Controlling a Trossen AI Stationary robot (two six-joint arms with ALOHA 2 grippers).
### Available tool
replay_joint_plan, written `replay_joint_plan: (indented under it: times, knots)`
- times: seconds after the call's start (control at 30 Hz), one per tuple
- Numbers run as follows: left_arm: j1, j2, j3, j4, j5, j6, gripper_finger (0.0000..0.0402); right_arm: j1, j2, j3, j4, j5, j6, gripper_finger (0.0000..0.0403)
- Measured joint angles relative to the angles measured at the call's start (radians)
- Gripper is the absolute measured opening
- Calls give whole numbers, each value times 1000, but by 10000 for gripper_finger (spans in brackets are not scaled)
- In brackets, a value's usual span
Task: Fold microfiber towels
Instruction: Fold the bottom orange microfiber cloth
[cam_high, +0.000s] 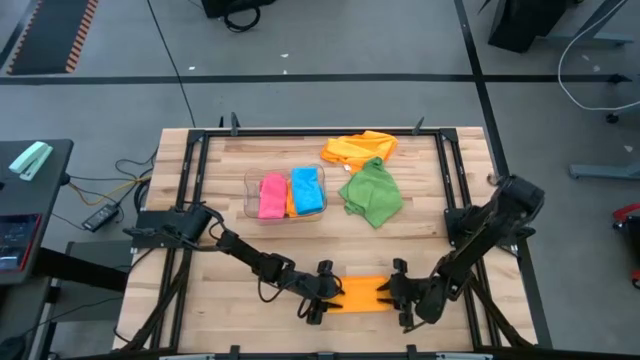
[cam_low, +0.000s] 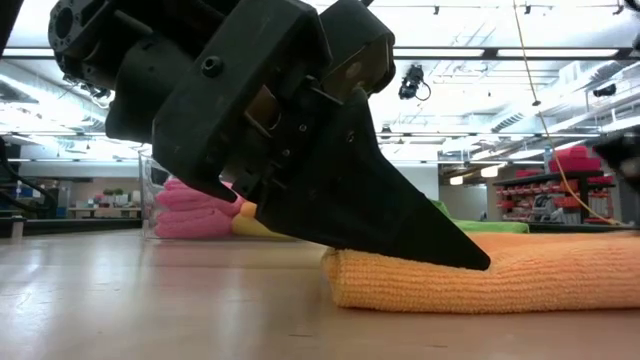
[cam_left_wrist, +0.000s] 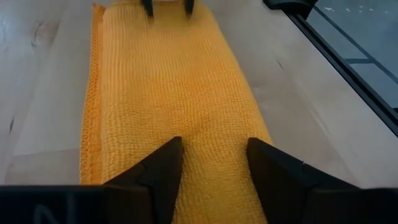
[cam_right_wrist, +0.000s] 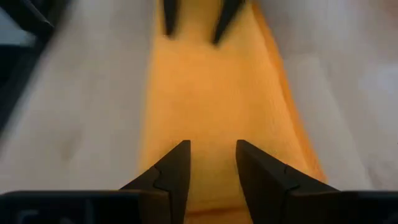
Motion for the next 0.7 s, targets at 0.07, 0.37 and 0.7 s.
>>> replay_joint_plan:
  times: [0.07, 0.37, 0.7]
  knots:
    - [-1, 0, 0, 0, 1, 3, 189, -8, -63, 9, -51, 6, -1, 138]
    - [0, 0, 0, 1, 1, 7, 188, -15, -111, 89, -69, -83, -34, 138]
    - [-11, -100, -4, -27, 18, 132, 176, -20, 43, 252, -67, -180, -42, 138]
